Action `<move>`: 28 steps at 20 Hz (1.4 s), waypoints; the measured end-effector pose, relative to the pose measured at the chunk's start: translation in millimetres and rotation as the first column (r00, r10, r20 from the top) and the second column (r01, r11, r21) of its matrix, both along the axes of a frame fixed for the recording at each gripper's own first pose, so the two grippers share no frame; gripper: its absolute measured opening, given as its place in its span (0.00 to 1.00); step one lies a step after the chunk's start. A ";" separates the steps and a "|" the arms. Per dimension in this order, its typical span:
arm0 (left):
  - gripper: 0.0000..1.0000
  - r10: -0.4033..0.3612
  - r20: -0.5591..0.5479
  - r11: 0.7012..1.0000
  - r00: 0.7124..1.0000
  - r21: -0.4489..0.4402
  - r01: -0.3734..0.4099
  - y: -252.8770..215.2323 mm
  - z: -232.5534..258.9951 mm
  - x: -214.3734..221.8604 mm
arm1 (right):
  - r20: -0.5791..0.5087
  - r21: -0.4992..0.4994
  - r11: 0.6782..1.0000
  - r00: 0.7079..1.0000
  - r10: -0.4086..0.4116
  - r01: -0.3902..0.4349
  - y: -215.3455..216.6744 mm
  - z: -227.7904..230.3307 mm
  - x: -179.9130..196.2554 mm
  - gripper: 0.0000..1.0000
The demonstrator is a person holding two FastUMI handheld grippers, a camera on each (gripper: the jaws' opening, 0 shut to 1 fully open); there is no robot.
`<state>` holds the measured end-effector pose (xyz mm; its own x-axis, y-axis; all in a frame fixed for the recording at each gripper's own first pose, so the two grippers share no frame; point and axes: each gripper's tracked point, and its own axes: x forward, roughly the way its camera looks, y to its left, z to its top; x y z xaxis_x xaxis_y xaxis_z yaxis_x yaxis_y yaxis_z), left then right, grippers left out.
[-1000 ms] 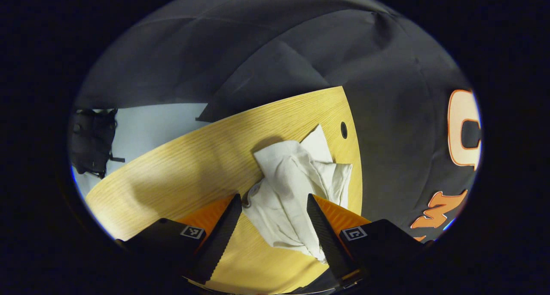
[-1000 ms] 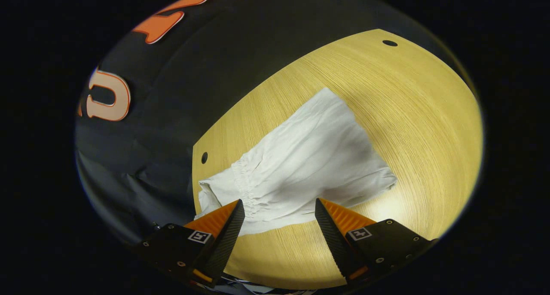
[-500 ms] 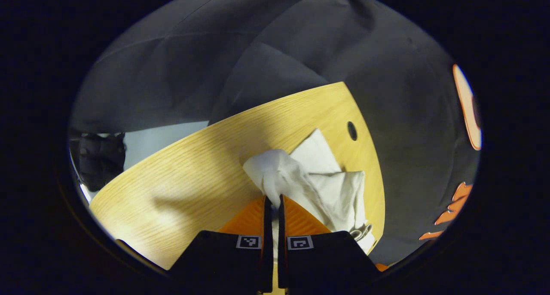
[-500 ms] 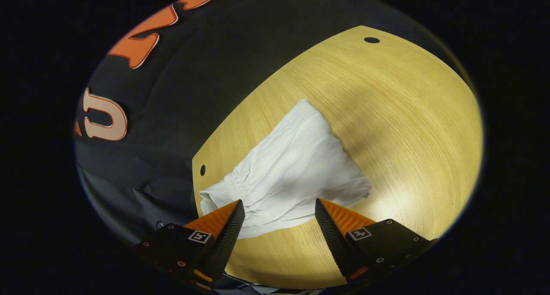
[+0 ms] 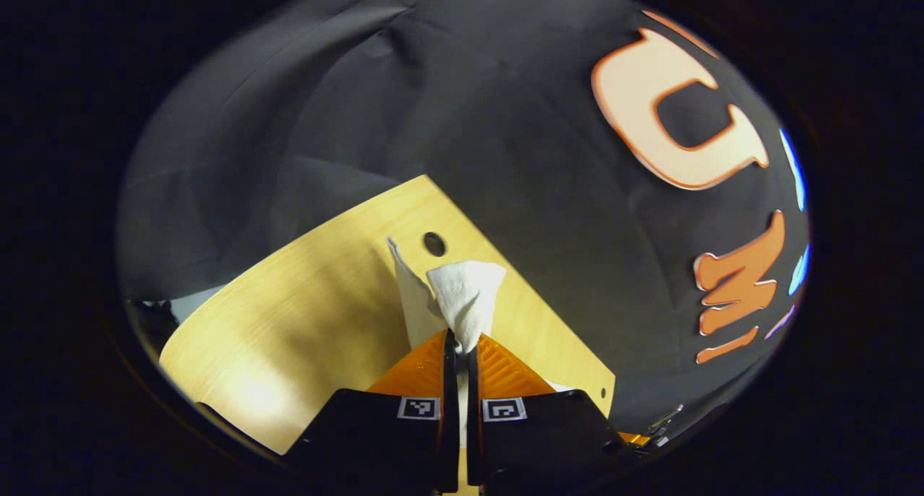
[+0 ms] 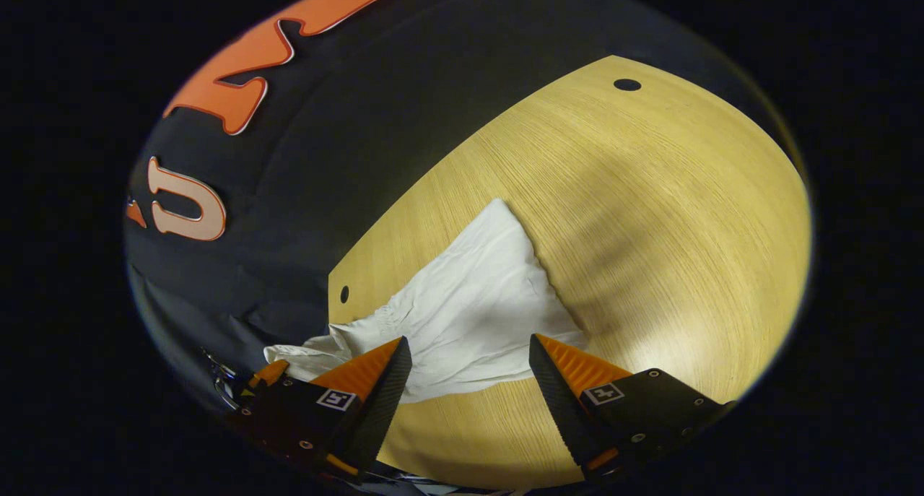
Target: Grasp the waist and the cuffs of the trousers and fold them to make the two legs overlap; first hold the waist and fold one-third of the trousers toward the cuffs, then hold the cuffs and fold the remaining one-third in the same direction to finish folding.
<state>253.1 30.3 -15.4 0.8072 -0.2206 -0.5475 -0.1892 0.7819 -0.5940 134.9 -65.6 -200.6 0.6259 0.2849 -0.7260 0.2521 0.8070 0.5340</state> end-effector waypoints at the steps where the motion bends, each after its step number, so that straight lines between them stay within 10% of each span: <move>1: 0.08 -0.018 0.024 1.000 1.000 -0.001 0.018 -16.7 15.5 0.2 | 0.004 -0.006 1.000 1.000 0.010 -0.010 -6.5 1.2 1.6 0.98; 13: 0.07 -0.248 0.011 0.966 0.969 0.079 0.247 -233.3 13.1 11.8 | 0.024 0.034 0.999 0.999 0.036 -0.036 -83.1 7.5 -1.9 0.98; 20: 0.08 -0.392 -0.116 0.903 0.912 0.139 0.406 -339.8 -47.1 -13.0 | 0.013 0.042 0.999 1.000 0.024 -0.024 -121.1 1.9 -8.4 0.98; 28: 0.08 -0.442 -0.293 0.802 0.848 0.296 0.520 -359.3 -94.2 -18.4 | -0.005 0.019 1.000 1.000 -0.006 0.006 -154.7 -7.7 -20.1 0.98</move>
